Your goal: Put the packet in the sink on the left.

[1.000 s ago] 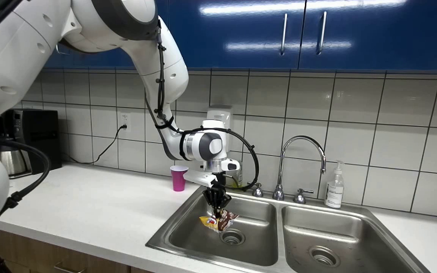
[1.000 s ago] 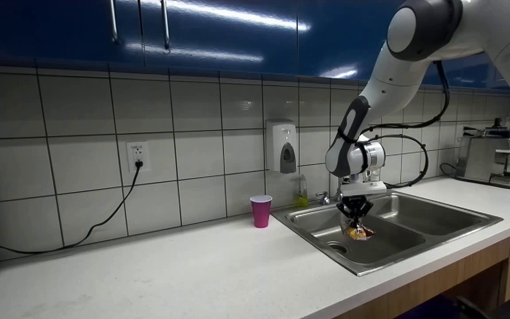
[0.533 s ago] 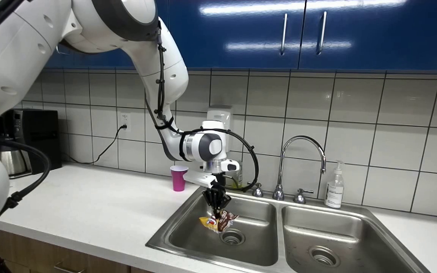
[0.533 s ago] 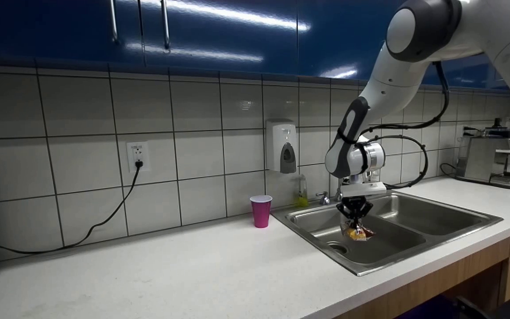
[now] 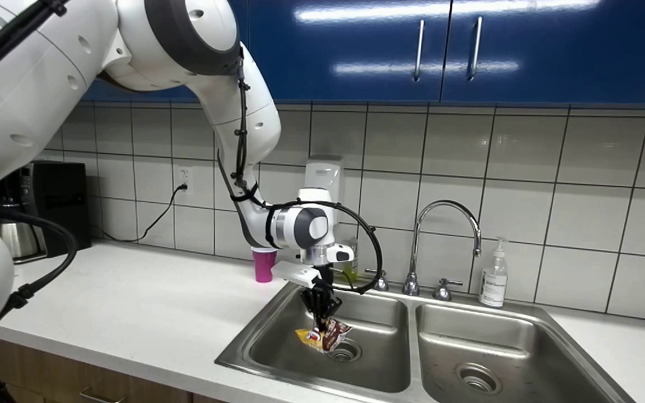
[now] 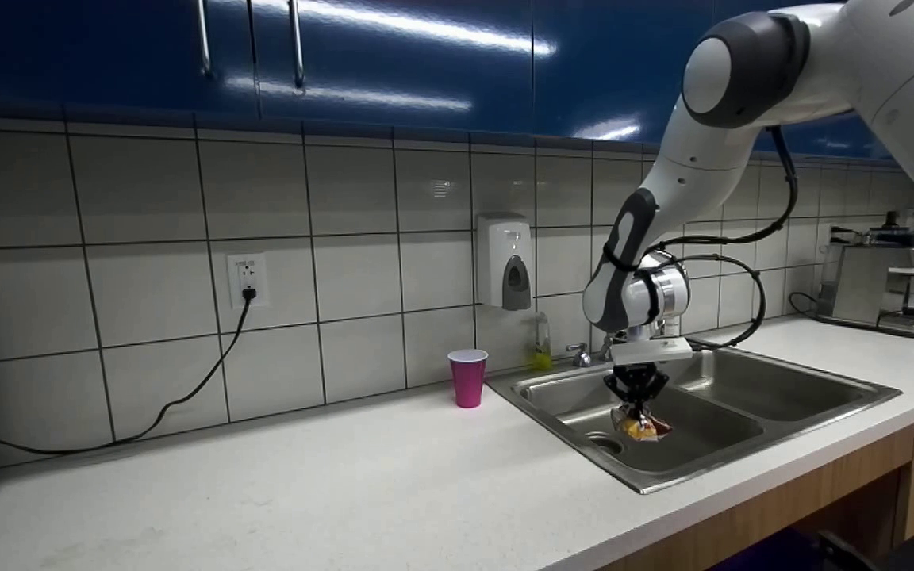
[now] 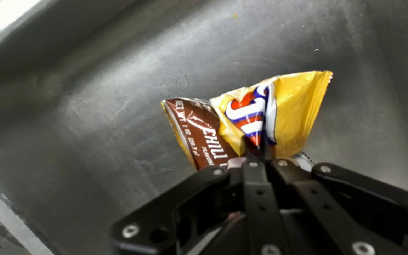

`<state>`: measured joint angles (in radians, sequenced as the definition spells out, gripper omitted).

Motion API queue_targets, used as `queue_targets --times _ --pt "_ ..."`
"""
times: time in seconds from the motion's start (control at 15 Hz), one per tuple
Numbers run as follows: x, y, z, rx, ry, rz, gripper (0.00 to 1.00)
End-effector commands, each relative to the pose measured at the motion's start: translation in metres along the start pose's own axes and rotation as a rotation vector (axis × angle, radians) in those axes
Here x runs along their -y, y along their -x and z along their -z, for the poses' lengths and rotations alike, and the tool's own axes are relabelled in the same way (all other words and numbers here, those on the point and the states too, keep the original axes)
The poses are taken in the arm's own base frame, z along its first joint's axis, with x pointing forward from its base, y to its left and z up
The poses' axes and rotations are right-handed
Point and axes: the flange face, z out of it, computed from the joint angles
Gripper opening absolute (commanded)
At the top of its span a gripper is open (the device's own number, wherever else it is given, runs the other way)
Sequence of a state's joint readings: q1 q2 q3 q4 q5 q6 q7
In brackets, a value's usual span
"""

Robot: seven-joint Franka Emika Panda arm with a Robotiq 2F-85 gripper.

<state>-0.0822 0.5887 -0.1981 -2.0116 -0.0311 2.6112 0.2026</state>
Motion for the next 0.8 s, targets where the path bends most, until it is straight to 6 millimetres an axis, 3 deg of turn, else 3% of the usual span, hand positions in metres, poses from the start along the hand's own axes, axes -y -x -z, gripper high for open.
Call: queue_targets --times 0.0,0.73 --pt "-0.003 -0.006 -0.014 0.0 -0.003 -0.027 0.0" --pt "0.005 -0.009 -0.062 0.022 -0.011 -0.04 0.0"
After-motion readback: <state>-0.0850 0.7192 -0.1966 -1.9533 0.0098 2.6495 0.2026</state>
